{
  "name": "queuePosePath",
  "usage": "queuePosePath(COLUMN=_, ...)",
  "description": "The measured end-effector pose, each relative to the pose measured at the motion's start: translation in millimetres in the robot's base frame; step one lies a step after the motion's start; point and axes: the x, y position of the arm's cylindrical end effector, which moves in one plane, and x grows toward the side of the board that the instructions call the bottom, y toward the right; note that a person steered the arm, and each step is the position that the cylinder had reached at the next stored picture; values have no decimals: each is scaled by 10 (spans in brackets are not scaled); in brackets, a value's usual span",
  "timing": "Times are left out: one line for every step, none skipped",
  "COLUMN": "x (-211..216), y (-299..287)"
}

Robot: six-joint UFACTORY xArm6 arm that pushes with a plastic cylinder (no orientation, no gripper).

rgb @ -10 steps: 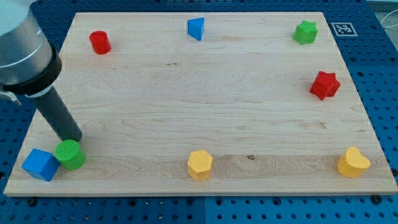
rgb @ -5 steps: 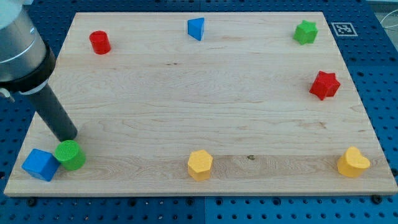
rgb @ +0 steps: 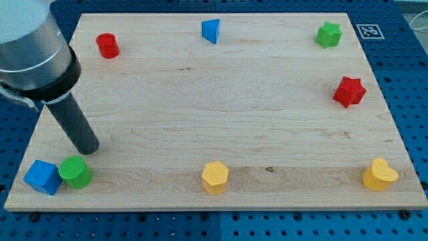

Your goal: Slide the green circle towards the right of blue cube

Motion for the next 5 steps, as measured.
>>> queuePosePath(x=48, y=-58)
queuePosePath(x=156, y=-58)
queuePosePath(x=260, y=-58)
queuePosePath(x=326, y=-58)
queuePosePath(x=138, y=17)
